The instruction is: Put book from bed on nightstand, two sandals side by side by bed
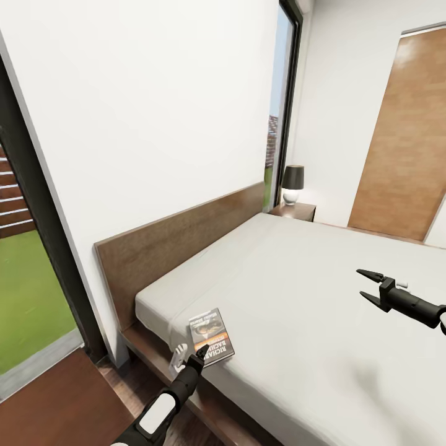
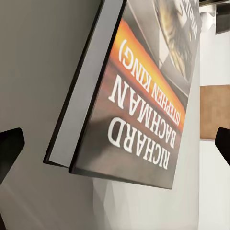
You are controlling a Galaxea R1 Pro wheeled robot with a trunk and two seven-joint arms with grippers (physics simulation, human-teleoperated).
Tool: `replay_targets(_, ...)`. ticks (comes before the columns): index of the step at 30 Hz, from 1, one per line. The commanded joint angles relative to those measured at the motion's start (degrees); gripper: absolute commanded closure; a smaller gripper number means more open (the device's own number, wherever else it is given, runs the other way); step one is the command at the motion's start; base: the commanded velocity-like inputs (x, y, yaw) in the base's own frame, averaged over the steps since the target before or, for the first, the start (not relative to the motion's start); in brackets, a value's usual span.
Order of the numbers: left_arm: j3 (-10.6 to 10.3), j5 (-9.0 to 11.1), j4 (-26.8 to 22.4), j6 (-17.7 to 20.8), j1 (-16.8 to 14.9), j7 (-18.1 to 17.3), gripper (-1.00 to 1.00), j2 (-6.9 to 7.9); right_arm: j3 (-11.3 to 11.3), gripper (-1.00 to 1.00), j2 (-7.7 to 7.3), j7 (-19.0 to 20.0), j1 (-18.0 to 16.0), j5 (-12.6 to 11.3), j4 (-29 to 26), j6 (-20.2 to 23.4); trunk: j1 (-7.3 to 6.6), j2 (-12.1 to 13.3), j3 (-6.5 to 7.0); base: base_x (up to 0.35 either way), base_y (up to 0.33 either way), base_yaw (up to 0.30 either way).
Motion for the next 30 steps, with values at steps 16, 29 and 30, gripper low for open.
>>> replay_targets(16, 0.0, 0.5, 0.0, 0.3, 0.0, -0.1, -1.00, 0.00, -0.2, -1.00, 0.01, 0.2, -0.1, 0.2, 0.0, 0.3, -0.01, 0.0, -0.06, 0.001, 0.000, 0.000)
replay_targets(29, 0.0, 0.5, 0.0, 0.3, 0.0, -0.1, -1.00, 0.00, -0.2, -1.00, 0.01, 0.2, -0.1, 0.2, 0.0, 0.3, -0.01, 0.0, -0.06, 0.000, 0.000, 0.000)
replay_targets(30, 0.0, 0.5, 0.0, 0.3, 0.0, -0.1, -1.00, 0.00, -0.2, -1.00, 0.01, 0.2, -0.1, 0.2, 0.0, 0.3, -0.01, 0.0, -0.06, 0.000, 0.000, 0.000)
